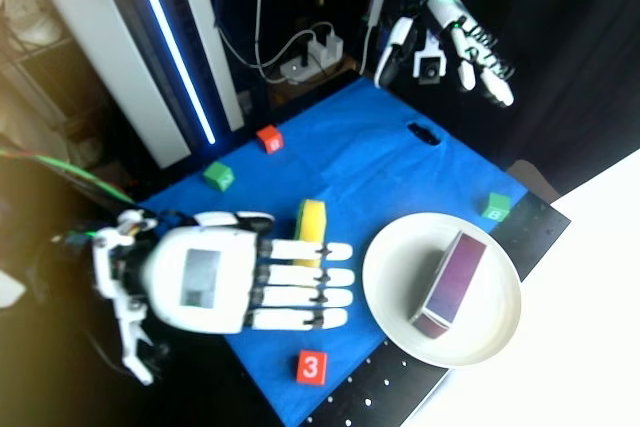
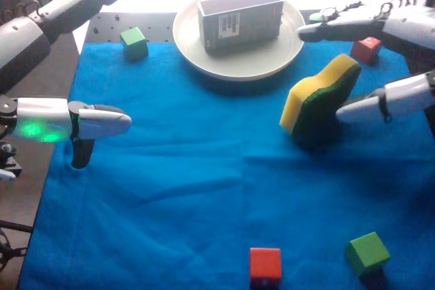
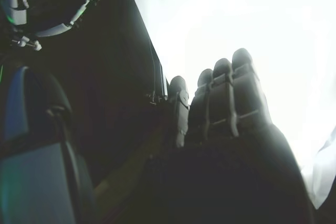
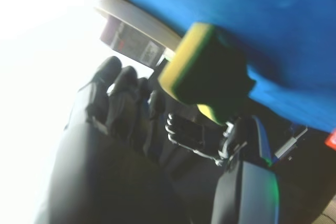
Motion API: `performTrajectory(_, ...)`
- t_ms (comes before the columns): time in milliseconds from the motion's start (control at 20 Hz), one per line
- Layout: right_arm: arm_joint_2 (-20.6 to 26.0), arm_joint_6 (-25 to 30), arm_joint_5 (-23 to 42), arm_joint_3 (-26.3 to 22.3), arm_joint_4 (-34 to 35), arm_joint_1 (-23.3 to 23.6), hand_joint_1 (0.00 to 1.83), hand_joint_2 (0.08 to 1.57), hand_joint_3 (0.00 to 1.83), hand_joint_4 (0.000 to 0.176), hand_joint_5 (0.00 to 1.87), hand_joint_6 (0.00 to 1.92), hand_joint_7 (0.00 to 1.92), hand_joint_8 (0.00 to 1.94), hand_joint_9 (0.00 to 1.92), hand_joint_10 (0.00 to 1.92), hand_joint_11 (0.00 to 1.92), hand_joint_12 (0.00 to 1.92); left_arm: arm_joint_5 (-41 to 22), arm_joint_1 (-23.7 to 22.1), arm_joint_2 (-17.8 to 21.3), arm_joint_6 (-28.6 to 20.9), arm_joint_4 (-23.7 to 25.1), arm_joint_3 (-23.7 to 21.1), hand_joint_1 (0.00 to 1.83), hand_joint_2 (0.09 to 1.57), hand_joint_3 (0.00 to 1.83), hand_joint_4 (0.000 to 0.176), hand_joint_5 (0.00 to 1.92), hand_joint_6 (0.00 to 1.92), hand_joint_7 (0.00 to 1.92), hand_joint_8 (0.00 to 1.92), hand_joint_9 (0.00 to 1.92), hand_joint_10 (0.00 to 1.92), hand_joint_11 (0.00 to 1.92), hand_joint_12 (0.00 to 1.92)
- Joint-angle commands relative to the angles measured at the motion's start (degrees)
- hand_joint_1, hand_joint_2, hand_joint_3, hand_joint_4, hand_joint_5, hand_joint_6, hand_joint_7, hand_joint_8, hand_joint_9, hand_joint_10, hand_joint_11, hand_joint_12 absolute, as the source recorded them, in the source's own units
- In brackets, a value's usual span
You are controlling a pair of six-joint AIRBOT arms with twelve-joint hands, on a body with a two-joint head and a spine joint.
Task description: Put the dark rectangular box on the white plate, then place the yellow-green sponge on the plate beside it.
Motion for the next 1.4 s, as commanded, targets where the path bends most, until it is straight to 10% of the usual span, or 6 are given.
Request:
performTrajectory(0,-0.1,0.3,4.8,0.3,1.8,0.8,0.97,0.87,0.00,0.070,0.34,0.00,0.22,0.00,0.18,0.00,0.00,0.51,-7.6,-0.6,-0.1,-0.2,-0.5,0.1,0.78,0.85,0.00,0.131,0.02,0.00,0.00,0.00,0.00,0.00,0.00,0.00)
performTrajectory(250,-0.8,0.3,4.4,0.8,1.3,1.2,1.17,0.97,0.00,0.000,0.87,0.07,0.90,0.08,0.79,0.24,0.27,1.25,-7.4,-0.5,-0.6,-0.2,-0.6,0.1,0.78,0.87,0.00,0.142,0.02,0.00,0.00,0.00,0.00,0.00,0.00,0.00)
performTrajectory(400,-0.8,0.3,4.4,0.8,1.4,1.7,1.24,1.11,0.00,0.000,0.94,0.99,1.06,0.99,0.94,1.06,0.75,1.48,-7.2,-0.5,-0.9,-0.2,-0.6,0.1,0.81,0.87,0.00,0.155,0.03,0.00,0.00,0.00,0.00,0.00,0.00,0.00)
performTrajectory(1100,-9.0,0.3,3.3,8.4,2.2,12.7,1.37,1.10,0.00,0.000,0.84,1.23,1.09,0.68,0.97,1.12,0.83,1.26,-7.6,-0.1,-1.5,-0.4,-0.9,0.1,0.81,0.86,0.00,0.126,0.01,0.00,0.00,0.00,0.00,0.00,0.00,0.00)
performTrajectory(1250,-11.9,0.3,0.1,11.8,2.0,15.5,1.38,1.09,0.00,0.000,0.91,1.17,1.18,0.65,0.90,1.08,0.14,1.37,-7.2,-0.1,-1.7,-0.6,-0.8,0.3,0.80,0.86,0.00,0.127,0.01,0.00,0.00,0.00,0.00,0.00,0.00,0.00)
performTrajectory(1350,-14.1,0.3,-2.9,14.8,1.2,17.2,1.27,1.08,0.00,0.000,0.94,1.09,1.15,0.71,0.95,1.05,0.81,1.49,-6.8,-0.1,-1.7,-0.8,-0.4,0.5,0.79,0.87,0.00,0.125,0.00,0.00,0.00,0.00,0.00,0.00,0.00,0.00)
